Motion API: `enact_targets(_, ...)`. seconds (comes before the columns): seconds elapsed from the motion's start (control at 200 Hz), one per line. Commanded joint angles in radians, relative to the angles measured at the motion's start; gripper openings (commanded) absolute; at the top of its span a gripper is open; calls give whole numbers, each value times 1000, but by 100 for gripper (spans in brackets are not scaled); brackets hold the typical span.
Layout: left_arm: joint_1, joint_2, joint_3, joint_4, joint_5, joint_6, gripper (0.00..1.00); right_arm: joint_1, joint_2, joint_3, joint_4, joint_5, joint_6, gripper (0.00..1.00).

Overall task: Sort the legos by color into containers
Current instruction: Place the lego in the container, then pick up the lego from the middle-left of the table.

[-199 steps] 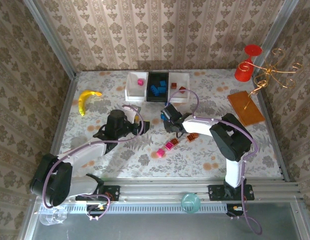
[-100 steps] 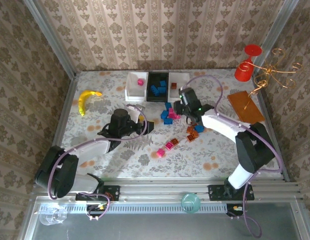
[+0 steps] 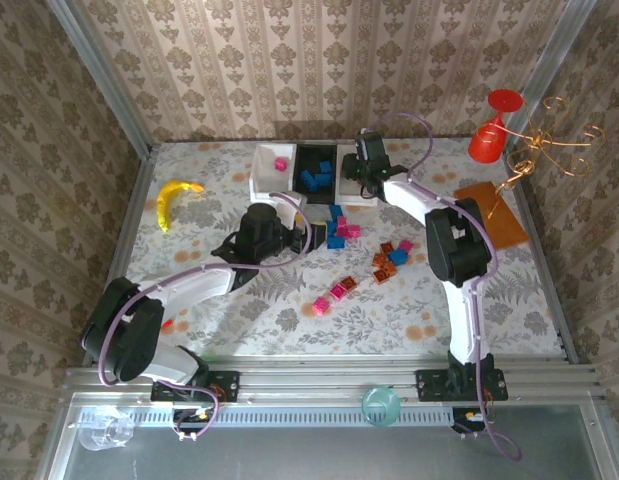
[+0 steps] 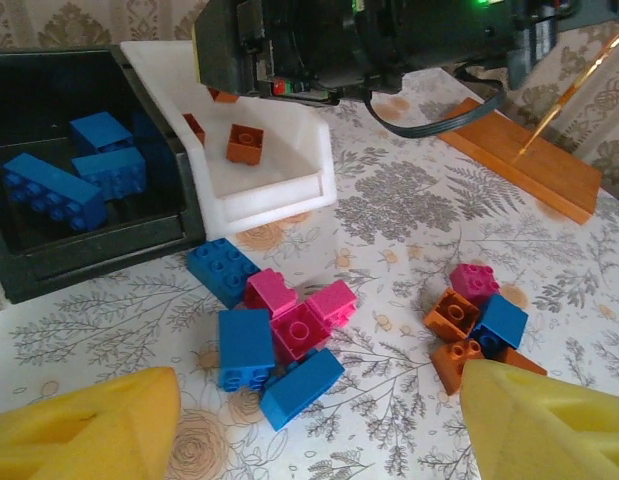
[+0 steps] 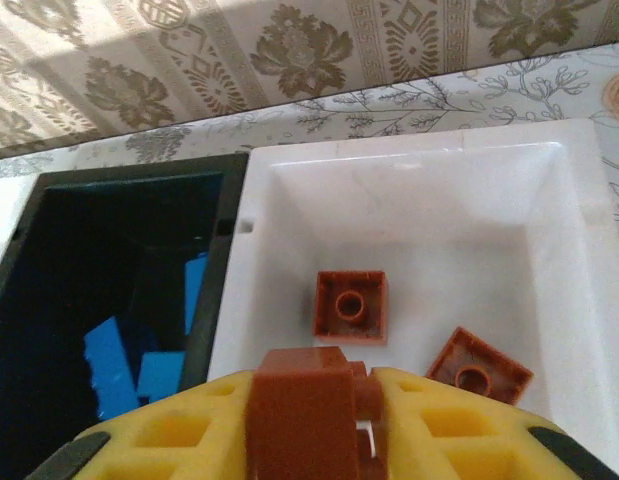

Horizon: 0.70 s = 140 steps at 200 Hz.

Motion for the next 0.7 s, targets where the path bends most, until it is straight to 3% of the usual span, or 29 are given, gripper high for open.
enact_targets(0.0,-3,-28,11,-48,-36,4,76,-13,1,81,-75,-43,-17,41)
enact_targets(0.12,3,-58,4,-72,-32,42,77,-14,-109,-1,-68,-56,-35,49)
enact_targets(0.265,49,-124,-7,-130,7,117,82,8,-355,-300,-12,-61,-67,59)
enact_targets(0.445,120,-175,-51,-131,133,98,83,85,-629,-629,-110,27,-97,71)
enact_targets(0.695,136,-228,-130,-219,246,39,79,219,-756,-800,-252,35,-98,83)
